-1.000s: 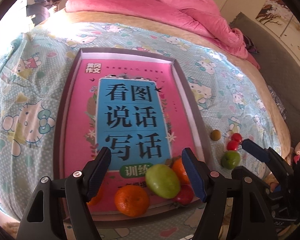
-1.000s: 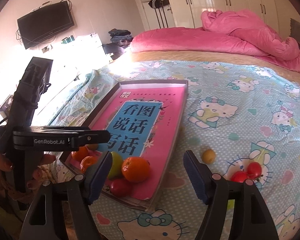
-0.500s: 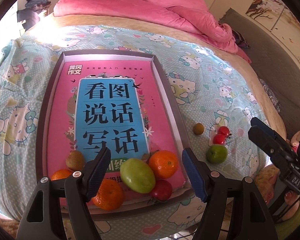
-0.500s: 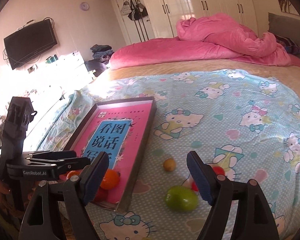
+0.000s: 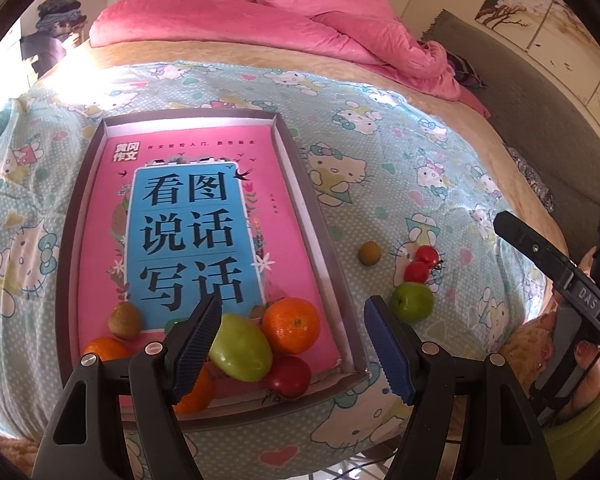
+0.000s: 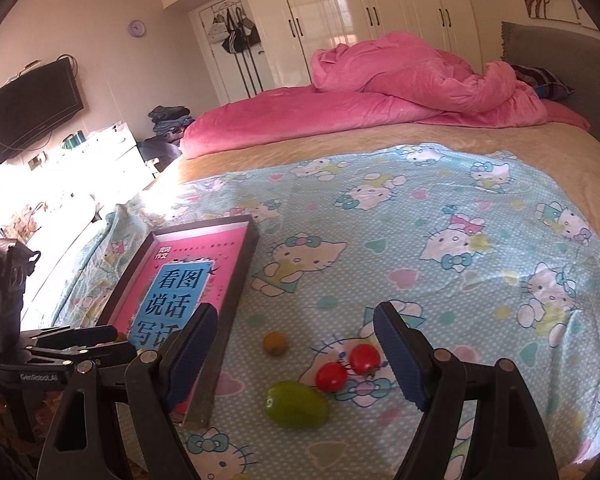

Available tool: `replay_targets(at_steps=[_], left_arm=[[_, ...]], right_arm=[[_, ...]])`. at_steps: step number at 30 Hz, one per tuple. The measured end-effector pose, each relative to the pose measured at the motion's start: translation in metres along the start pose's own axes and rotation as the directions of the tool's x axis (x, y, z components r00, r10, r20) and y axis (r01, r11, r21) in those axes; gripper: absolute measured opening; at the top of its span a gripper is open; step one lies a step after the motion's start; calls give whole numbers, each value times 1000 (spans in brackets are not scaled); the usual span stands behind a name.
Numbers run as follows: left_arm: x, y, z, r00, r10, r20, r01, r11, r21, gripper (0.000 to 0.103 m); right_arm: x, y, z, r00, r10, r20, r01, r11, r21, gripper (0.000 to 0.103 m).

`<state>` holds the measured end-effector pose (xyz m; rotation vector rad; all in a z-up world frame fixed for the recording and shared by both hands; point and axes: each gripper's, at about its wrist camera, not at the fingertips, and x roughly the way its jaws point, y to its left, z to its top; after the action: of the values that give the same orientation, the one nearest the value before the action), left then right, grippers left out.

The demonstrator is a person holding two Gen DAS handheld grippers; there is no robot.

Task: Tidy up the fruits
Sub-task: 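Move the left tool over the green pear while the right tool approaches a red tomato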

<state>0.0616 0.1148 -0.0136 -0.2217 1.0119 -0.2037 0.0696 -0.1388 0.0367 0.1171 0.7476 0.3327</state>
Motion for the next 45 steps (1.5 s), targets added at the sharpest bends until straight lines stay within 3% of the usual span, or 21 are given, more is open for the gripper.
replay_targets(at_steps=[24, 38, 45], left_arm=[[8, -70, -9, 999, -26, -27, 30, 987, 159, 75], [36, -111, -8, 994, -51, -94, 71, 971, 227, 75], [55, -120, -5, 990, -56, -129, 85, 968, 236, 75]], right_arm=[[-8, -47, 5, 999, -35, -22, 37, 995, 92, 80], [15, -66, -6, 993, -4, -118, 20, 991, 134, 79], [34, -64, -15, 984, 14, -178, 7, 993, 114, 65]])
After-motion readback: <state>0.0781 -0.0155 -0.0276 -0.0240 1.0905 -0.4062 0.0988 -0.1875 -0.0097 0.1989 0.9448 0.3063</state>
